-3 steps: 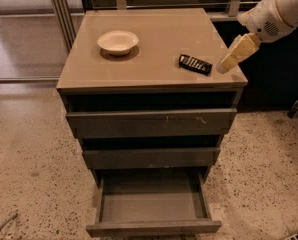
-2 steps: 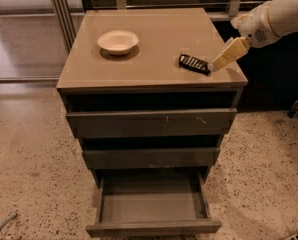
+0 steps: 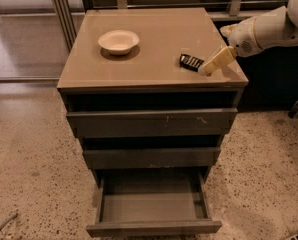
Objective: Place rxbar chocolate into bottom drawer
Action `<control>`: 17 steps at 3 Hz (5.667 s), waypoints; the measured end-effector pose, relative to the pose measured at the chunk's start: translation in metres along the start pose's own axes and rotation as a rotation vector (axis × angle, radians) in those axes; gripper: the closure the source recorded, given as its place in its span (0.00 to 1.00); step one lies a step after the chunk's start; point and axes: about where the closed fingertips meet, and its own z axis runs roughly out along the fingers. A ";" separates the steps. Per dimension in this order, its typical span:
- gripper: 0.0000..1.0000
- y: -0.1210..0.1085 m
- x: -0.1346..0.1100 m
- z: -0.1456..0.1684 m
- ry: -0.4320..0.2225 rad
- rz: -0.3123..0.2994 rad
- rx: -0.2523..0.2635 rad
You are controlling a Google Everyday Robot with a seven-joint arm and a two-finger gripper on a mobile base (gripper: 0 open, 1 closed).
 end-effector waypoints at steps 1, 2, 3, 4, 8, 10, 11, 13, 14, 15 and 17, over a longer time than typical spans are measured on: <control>0.00 -0.001 0.003 0.001 0.000 0.015 0.003; 0.00 -0.012 0.010 0.010 -0.023 0.080 0.000; 0.00 -0.022 0.012 0.022 -0.050 0.143 -0.020; 0.00 -0.027 0.011 0.039 -0.065 0.177 -0.048; 0.00 -0.025 0.044 0.089 0.059 0.119 -0.114; 0.18 -0.024 0.056 0.095 0.118 0.194 -0.147; 0.41 -0.025 0.052 0.092 0.118 0.195 -0.147; 0.88 -0.028 0.040 0.083 0.118 0.195 -0.147; 1.00 -0.023 0.043 0.080 0.134 0.226 -0.174; 1.00 -0.023 0.043 0.080 0.134 0.226 -0.174; 1.00 -0.005 0.013 0.059 0.133 0.138 -0.233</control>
Offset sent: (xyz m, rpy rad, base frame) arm 0.0314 -0.0203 -0.0174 0.1380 0.0742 -0.0989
